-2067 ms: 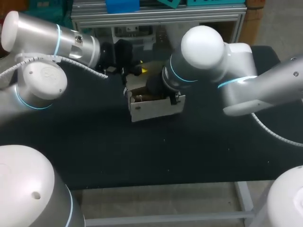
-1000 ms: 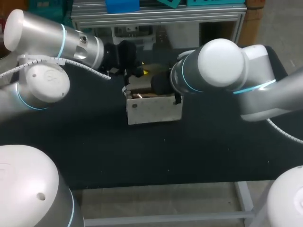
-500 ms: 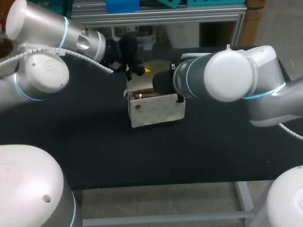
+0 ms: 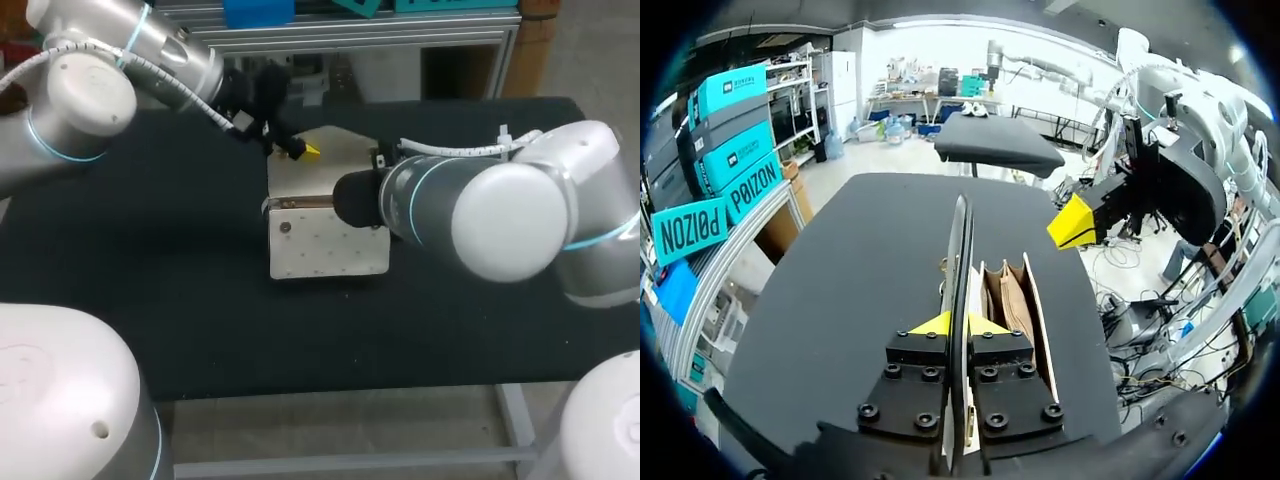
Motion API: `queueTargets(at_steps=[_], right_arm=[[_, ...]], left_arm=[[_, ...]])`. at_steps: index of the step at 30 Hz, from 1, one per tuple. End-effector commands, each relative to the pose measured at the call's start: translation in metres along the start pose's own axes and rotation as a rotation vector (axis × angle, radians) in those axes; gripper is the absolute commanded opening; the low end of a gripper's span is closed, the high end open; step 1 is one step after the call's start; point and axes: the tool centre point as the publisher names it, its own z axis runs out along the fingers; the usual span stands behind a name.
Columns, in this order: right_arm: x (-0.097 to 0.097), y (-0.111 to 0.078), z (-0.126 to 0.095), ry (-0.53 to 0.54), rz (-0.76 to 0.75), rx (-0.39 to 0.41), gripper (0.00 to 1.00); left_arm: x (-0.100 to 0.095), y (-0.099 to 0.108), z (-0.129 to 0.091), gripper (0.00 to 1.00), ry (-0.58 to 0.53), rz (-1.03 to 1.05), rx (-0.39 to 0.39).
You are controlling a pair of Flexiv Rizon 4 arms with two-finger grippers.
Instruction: Pick up the bag, open it, inspect its contents, close it, and place it on the opposite side
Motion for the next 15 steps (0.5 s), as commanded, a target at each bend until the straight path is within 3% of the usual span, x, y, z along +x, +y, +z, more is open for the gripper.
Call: queueTargets(at_steps=[1, 8, 15], right_arm=[[0.013, -0.002, -0.009, -0.011, 0.011, 0.007, 0.0], [0.034, -0.001, -0.011, 0.038, 0.034, 0.011, 0.0], [0.057, -0.002, 0.008, 0.113, 0.069, -0.024, 0.0]], left_arm=[[-0.017, 0.013, 0.029, 0.0, 0.103, -0.038, 0.013], [-0.033, 0.028, 0.047, 0.0, 0.061, -0.054, 0.008], [-0.045, 0.034, 0.049, 0.0, -0.042, 0.019, 0.005]])
